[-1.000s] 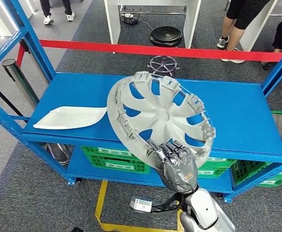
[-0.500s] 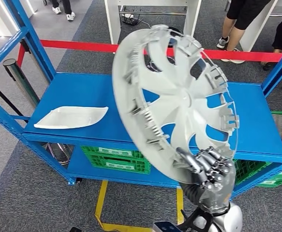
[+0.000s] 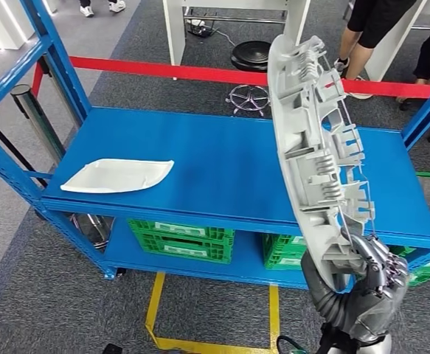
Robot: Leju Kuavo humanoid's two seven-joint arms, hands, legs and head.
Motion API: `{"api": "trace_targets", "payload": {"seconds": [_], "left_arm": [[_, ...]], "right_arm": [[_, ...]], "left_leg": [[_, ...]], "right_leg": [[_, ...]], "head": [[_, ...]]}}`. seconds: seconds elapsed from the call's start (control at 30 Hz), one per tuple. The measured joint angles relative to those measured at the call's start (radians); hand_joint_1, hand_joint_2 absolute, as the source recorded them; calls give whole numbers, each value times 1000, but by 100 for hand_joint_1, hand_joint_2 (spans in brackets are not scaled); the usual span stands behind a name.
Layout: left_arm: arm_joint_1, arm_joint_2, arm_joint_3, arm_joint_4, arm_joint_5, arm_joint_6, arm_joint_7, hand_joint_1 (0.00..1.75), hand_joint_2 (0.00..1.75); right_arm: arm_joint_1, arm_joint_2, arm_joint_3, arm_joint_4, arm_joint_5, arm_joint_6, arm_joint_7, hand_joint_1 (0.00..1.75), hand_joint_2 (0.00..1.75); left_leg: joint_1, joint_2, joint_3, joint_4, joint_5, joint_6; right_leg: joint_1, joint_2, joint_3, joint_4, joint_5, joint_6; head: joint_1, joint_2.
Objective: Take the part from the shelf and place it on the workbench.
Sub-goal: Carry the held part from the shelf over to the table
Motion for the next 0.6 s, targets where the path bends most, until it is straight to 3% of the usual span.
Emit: {"api": "trace_targets", "payload": {"seconds": [0.07, 0.3, 0.33, 0.37, 0.43, 0.47, 0.5, 0.6], "left_arm": [[2, 0, 0, 0, 1, 1, 0, 0, 175], [2, 0, 0, 0, 1, 1, 0, 0, 175], [3, -1, 0, 0, 1, 2, -2, 0, 175], [2, -2, 0, 1, 0, 6, -5, 0, 175], [0, -5, -2, 2, 0, 30, -12, 0, 175], [-1, -9, -2, 2, 0, 45, -14, 0, 175], [-1, -12, -2, 2, 2, 57, -14, 0, 175], [-1, -24, -4, 2, 3, 73, -14, 0, 175]], "right_arm": [[2, 0, 0, -1, -1, 0, -1, 175, 175], [4, -2, 0, -1, -13, 0, -1, 175, 175], [7, -7, 2, -1, -40, 0, -1, 175, 175], [13, -19, 10, -4, -84, 0, 0, 175, 175], [24, -45, 28, -14, -173, 0, 1, 175, 175], [27, -54, 37, -21, -203, 0, 1, 175, 175], [28, -58, 41, -27, -223, 0, 1, 175, 175], [29, -69, 51, -46, -296, 0, 0, 175, 175]], "left_leg": [[-1, 3, -2, 2, 3, 1], [-1, 3, -2, 3, 2, 1], [-1, 3, -2, 4, 1, 0], [-2, 3, -6, 15, -7, -8], [-4, 2, -16, 42, -32, -29], [-4, 1, -29, 71, -57, -41], [-2, 0, -45, 110, -87, -47], [3, 0, -123, 300, -184, -55]], "right_leg": [[0, 0, -38, 81, -37, -1], [0, 0, -60, 124, -48, 0], [0, -1, -61, 118, -27, 0], [1, -2, -39, 66, 4, -5], [-1, -6, 14, -59, 69, -22], [-2, -7, 33, -104, 80, -32], [-4, -7, 30, -105, 82, -38], [-1, -9, 14, -104, 93, -47]], "head": [[0, 0], [1, 0], [1, 0], [1, 0], [-1, 0], [-4, 0], [-6, 0], [-10, 0]]}}
